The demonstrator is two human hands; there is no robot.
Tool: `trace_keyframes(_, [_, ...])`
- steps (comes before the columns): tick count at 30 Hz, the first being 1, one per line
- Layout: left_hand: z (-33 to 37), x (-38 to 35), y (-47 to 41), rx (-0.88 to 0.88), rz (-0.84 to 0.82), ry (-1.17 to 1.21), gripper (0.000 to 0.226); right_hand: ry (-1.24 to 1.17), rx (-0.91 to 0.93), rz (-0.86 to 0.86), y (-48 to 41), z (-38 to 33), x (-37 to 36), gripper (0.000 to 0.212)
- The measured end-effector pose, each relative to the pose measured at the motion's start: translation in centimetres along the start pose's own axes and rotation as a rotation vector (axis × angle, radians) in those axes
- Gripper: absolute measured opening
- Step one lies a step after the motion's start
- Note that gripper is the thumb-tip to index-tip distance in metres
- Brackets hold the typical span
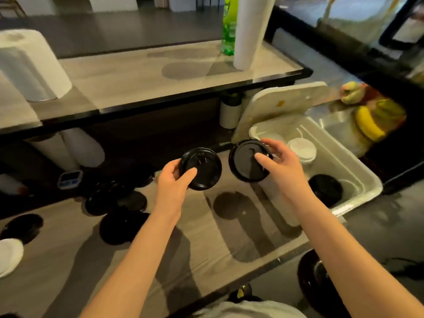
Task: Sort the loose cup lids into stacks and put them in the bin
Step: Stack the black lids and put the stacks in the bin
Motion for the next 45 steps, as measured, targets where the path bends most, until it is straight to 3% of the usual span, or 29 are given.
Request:
trace_keyframes(5, [0.1,-7.2,-1.2,-0.001,-0.059,-0.075,0.030,0.188,0.010,0.073,-3.1,2.1,8.2,0.034])
trace_keyframes(10, [-0.9,-11.6,-1.8,0.043,-0.051,-0.091,0.033,0.413,-0.049,-0.039,-6.3,6.8,13.2,0.031])
trace_keyframes(19, [-1.6,-15.1,-1.9,0.031,-0.021,-0.057,0.027,0.788,0.048,-0.633,-9.0,11.1,10.7,0.042])
trace_keyframes(22, [-1.8,-15.3,-1.9,0.028,0.006,-0.047,0.026,0.845,0.073,-0.736,-9.2,11.8,9.5,0.043])
trace_keyframes(36, [-2.2,-16.7,-1.4,0.022,0.034,-0.004,0.026,1.102,0.353,-0.932,-7.7,13.5,7.8,0.031])
trace_keyframes(45, [-2.2,-17.6,-1.6,0.038,0.033,-0.031,0.030,1.093,0.296,-0.878,-7.9,13.5,8.3,0.031])
Point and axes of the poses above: each hand's wrist, its own y-axis away from the middle knuckle, its own x-axis out of the back of the hand, z = x × y, the point moved 8 cm from there along -y, towards the middle knuckle, and after that the axes turned 12 degrees about x, right-handed, at the moved point
